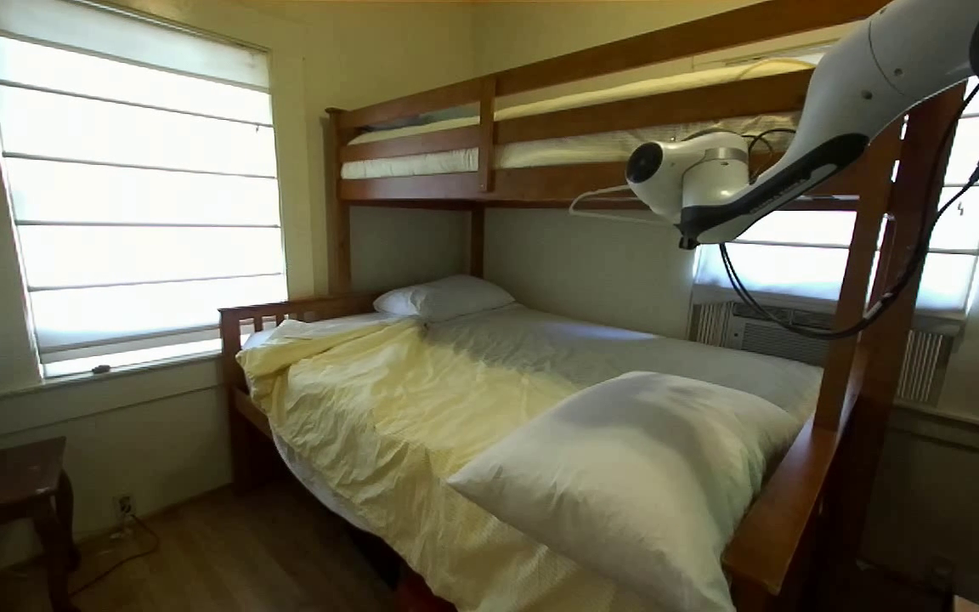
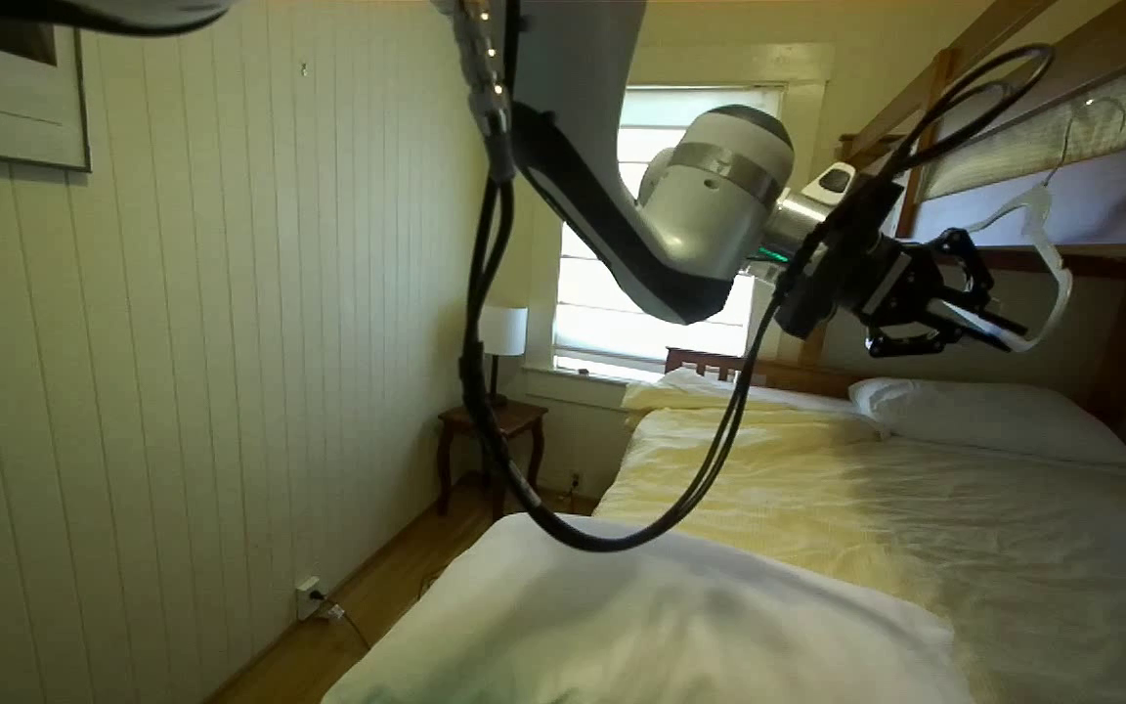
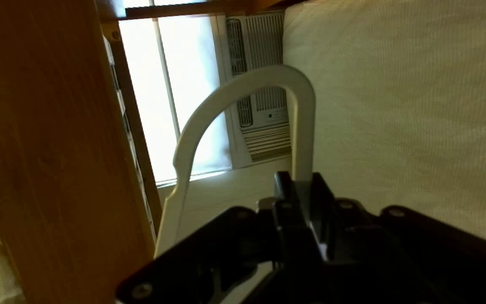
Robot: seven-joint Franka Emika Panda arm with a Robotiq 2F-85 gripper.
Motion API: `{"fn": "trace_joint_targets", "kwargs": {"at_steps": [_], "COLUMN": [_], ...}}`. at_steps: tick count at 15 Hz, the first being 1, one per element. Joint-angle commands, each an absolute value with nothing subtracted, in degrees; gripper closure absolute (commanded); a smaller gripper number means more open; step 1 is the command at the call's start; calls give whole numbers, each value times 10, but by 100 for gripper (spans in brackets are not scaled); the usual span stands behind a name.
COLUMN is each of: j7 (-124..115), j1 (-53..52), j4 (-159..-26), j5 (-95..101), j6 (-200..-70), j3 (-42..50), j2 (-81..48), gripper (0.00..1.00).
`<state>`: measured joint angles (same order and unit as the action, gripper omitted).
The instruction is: Unhook the coat hanger from the first plank and hang it on the 3rd plank of the top bunk bed
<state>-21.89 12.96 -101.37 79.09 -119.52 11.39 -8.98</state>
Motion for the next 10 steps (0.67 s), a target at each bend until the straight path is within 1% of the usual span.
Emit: {"fn": "trace_joint_targets", "kwargs": {"at_steps": [1, 8, 10], "j7": [-244, -222, -207], "j1": [138, 139, 135], "j4": [-1016, -1020, -1015], "j5": [748, 642, 636], "j6": [-1243, -1330, -1319], "j3": [115, 115, 118], "j2": [-90, -108, -111], "gripper": [97, 97, 97]}}
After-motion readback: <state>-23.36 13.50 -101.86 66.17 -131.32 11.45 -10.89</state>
